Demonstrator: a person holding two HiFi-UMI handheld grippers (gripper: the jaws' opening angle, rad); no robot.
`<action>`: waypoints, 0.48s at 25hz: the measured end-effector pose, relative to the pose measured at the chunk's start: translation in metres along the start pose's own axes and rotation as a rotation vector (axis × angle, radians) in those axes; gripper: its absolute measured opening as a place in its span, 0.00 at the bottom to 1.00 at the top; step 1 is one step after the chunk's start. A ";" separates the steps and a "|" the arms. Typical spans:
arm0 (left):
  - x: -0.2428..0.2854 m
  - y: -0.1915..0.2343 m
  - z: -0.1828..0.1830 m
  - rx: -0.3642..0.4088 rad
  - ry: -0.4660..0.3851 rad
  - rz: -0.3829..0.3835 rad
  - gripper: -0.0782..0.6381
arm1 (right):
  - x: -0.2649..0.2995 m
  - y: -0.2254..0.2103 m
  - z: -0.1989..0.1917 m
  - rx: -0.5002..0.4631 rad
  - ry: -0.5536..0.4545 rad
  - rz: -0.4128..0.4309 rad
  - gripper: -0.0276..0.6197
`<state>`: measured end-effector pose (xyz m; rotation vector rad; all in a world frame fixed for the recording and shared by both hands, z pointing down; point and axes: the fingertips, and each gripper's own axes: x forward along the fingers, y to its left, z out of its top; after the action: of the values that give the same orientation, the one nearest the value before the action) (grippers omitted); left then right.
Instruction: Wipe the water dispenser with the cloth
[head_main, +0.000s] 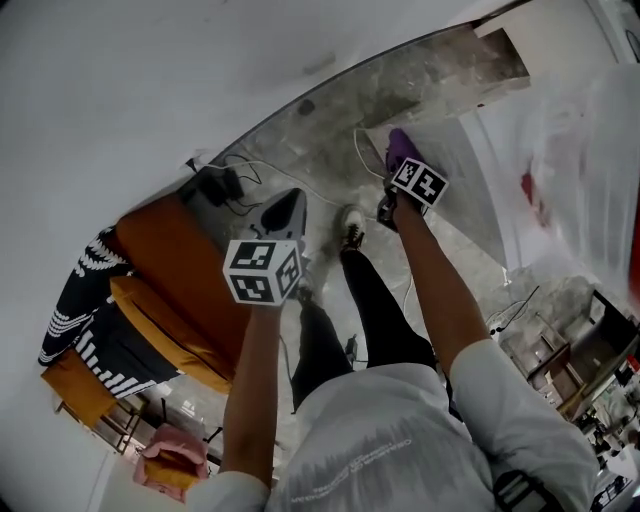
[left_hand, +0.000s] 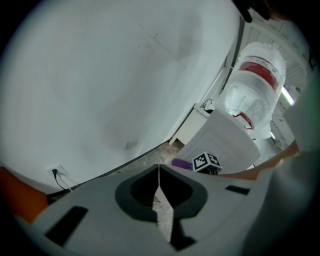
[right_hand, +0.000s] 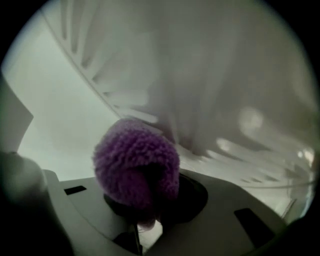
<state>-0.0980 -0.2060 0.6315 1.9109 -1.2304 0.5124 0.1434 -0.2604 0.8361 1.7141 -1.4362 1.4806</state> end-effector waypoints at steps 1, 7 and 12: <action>-0.001 0.000 0.000 0.005 0.002 -0.001 0.13 | -0.003 -0.010 -0.002 0.048 -0.015 -0.016 0.18; -0.005 -0.008 -0.003 0.018 0.011 -0.022 0.13 | -0.030 -0.067 -0.026 0.118 -0.062 -0.095 0.18; -0.008 -0.027 -0.006 0.067 0.026 -0.061 0.13 | -0.059 -0.118 -0.051 0.158 -0.083 -0.146 0.18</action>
<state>-0.0772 -0.1907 0.6187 1.9849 -1.1479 0.5506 0.2342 -0.1518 0.8313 1.9517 -1.2326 1.4933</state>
